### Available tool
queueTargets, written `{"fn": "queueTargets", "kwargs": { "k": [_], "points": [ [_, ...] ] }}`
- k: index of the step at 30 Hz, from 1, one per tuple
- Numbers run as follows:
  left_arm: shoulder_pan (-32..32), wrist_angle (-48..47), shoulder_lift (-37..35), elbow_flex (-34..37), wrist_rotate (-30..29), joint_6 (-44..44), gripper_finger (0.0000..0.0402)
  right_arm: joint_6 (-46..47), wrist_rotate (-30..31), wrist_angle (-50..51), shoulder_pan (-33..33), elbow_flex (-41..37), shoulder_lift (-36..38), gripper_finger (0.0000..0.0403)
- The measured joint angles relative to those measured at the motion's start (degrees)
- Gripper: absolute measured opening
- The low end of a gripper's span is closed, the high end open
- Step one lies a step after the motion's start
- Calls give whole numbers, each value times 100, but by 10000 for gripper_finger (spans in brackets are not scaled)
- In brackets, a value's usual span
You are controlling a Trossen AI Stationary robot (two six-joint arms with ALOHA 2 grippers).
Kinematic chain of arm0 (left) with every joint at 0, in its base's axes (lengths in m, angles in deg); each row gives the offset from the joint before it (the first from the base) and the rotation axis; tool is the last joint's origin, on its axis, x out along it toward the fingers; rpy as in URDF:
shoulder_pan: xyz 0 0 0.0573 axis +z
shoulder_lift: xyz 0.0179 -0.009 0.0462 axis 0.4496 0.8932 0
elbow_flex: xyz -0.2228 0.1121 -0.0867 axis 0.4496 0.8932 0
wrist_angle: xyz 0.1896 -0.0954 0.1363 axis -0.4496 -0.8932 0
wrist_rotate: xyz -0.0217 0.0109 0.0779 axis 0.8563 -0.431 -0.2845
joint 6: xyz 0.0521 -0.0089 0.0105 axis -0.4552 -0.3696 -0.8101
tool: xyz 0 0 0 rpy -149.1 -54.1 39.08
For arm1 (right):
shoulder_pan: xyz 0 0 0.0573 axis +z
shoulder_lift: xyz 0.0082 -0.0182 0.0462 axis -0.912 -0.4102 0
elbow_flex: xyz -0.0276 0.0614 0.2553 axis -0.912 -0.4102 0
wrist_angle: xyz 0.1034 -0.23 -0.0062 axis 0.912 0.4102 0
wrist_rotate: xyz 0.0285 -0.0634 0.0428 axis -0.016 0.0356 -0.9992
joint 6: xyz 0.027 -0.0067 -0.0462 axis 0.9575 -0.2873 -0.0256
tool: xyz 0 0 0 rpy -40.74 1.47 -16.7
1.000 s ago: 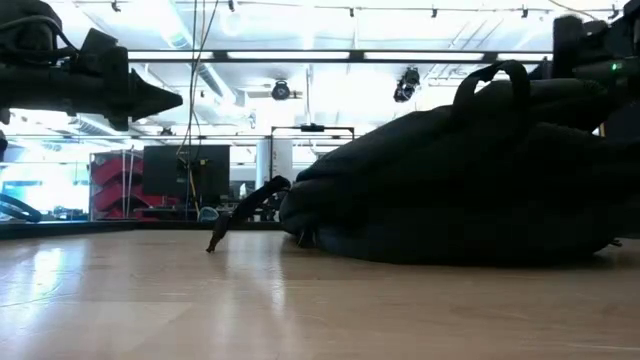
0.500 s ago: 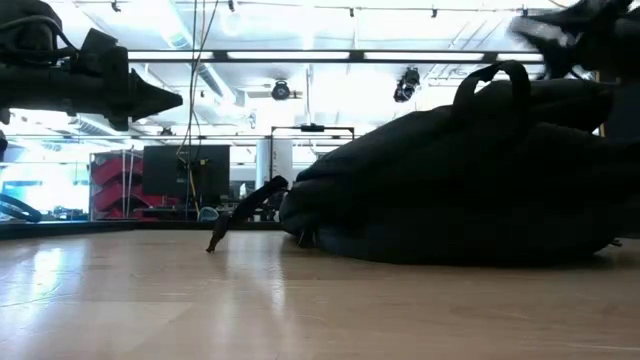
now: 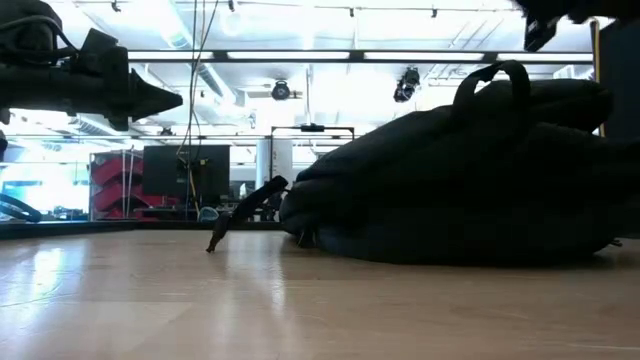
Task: Unpack backpack
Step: Open the black backpack
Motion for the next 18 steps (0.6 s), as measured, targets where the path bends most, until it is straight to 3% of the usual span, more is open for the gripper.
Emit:
{"fn": "queueTargets", "kwargs": {
  "k": [3, 7, 12, 18],
  "points": [
    [-1, -2, 0, -1, 0, 0, 0, -94, 1144, 427, 196, 697, -1064, 22],
    [0, 1, 0, 1, 0, 0, 0, -163, 1873, 1256, 422, 1768, -2311, 24],
    [1, 1, 0, 1, 0, 1, 0, -148, 1961, 2060, 552, 2464, -3492, 25],
    [1, -2, 0, -1, 0, 0, 0, -558, 1854, 2579, 715, 2791, -4327, 25]
  ]
}}
